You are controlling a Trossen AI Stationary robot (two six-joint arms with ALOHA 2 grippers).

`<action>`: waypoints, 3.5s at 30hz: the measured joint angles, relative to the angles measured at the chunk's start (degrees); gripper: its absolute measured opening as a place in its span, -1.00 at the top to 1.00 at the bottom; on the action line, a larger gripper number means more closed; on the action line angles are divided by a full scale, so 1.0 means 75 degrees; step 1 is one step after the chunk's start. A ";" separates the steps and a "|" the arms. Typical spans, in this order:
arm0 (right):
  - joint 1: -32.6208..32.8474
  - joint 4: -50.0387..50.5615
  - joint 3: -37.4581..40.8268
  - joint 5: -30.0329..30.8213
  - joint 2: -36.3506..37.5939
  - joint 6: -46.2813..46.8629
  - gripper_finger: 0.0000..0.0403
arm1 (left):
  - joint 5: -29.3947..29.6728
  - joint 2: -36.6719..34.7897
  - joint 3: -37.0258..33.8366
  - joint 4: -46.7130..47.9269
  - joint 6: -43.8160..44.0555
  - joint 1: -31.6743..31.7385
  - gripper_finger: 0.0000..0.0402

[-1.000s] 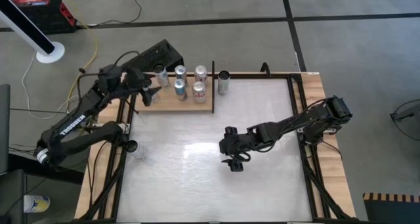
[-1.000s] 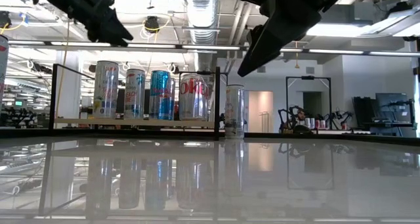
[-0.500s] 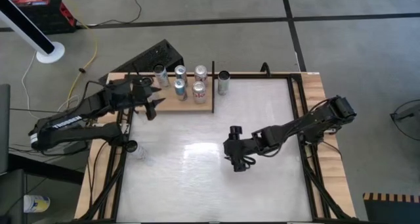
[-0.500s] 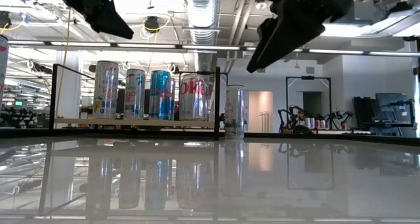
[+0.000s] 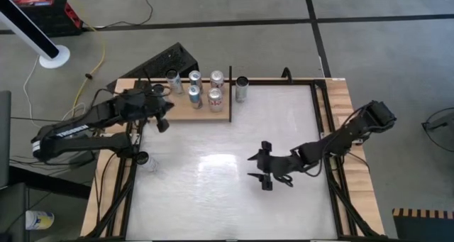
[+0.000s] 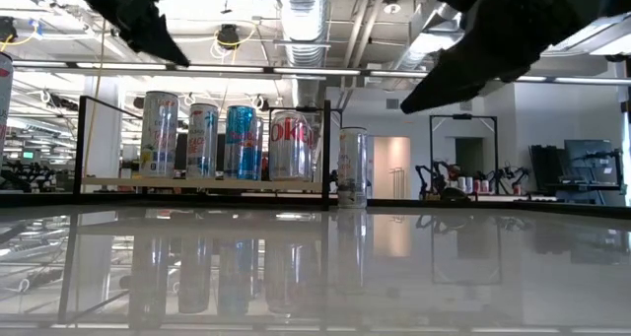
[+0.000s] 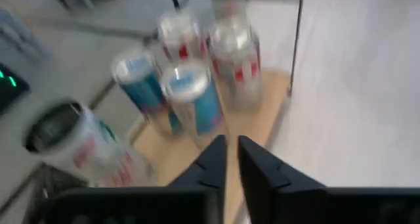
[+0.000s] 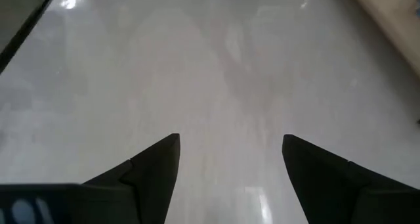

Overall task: Place canned beverage on shelf
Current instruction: Put the bottom white-yellow soda can on the shelf

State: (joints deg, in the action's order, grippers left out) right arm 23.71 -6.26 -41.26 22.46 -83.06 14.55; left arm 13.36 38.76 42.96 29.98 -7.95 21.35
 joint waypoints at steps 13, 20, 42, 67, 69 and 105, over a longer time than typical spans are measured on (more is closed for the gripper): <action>0.0531 -0.0962 0.0267 0.1480 -0.0600 -0.0570 -0.44 | 0.1748 0.1273 -0.0006 0.1136 0.0845 -0.0545 1.00; 0.0200 -0.0943 0.0272 0.1606 -0.0820 -0.1185 -0.44 | 0.2504 0.2123 -0.0006 0.1628 0.1208 -0.0484 1.00; -0.0194 -0.0885 0.0272 0.1390 -0.0815 -0.1760 -0.44 | 0.3320 0.3052 -0.0006 0.1641 0.1059 0.0424 1.00; -0.0196 -0.0889 0.0269 0.1375 -0.0812 -0.1736 -0.44 | 0.3311 0.3101 -0.0012 0.1495 -0.0279 0.1740 1.00; -0.0196 -0.0898 0.0269 0.1354 -0.0810 -0.1720 -0.44 | 0.3314 0.3150 -0.0012 0.1454 -0.0420 0.1820 1.00; -0.0199 -0.0944 0.0269 0.0979 -0.0809 -0.1743 -0.44 | 0.3868 0.4101 -0.0015 0.0690 -0.1308 0.2816 1.00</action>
State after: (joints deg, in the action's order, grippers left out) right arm 22.22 -13.34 -39.24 29.80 -89.12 1.48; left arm 42.37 69.52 42.85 35.16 -17.76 42.47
